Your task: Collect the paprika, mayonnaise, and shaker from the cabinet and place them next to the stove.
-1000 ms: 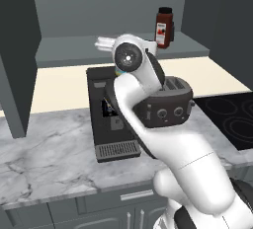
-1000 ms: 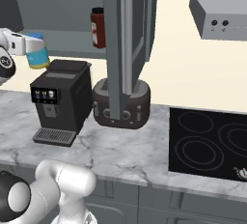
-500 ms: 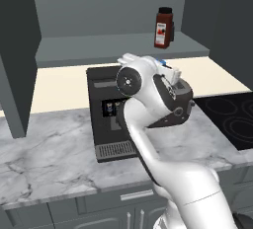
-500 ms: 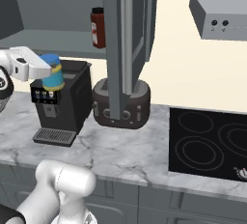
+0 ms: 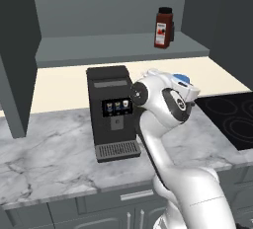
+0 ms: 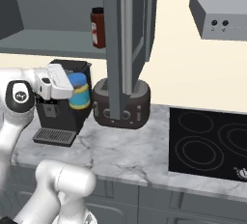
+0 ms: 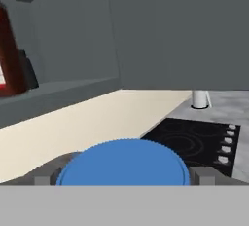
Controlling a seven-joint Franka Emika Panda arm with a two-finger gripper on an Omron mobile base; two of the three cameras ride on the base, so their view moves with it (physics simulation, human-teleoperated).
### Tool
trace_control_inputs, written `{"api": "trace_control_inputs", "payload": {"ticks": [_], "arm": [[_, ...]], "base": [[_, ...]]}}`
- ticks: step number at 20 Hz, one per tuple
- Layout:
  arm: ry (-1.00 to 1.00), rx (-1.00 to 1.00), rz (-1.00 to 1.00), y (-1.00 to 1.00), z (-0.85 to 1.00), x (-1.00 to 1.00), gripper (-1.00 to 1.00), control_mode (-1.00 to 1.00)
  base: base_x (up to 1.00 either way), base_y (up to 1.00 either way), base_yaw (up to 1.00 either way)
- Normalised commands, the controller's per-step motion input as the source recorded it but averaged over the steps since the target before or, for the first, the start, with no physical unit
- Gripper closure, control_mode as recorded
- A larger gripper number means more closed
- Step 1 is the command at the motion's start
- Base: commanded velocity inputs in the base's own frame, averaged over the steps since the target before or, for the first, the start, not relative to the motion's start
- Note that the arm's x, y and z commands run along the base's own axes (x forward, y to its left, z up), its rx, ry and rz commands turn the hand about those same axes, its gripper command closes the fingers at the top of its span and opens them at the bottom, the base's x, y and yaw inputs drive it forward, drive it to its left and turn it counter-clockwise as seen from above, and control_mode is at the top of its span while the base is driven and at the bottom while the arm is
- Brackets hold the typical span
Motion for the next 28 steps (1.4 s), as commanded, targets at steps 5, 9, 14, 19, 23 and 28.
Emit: {"api": "trace_control_inputs", "payload": {"ticks": [5,9,14,19,23,28], "arm": [[0.09,0.0,-0.1,-0.68,-0.54,0.23,1.0,-1.0],[0.02,0.0,-0.09,-0.58,-0.58,0.16,1.0,-1.0],[-0.06,0.0,-0.07,-0.51,-0.59,0.02,1.0,-1.0],[-0.18,0.0,-0.01,-0.44,-0.64,0.04,1.0,-1.0],[-0.08,0.0,0.0,-0.42,-0.56,0.03,1.0,-1.0],[-0.02,0.0,-0.02,-0.41,-0.5,0.02,1.0,-1.0]], "base": [[0.0,0.0,0.0],[0.0,0.0,0.0],[0.0,0.0,0.0],[0.0,0.0,0.0],[0.0,0.0,0.0],[0.0,0.0,0.0]]}}
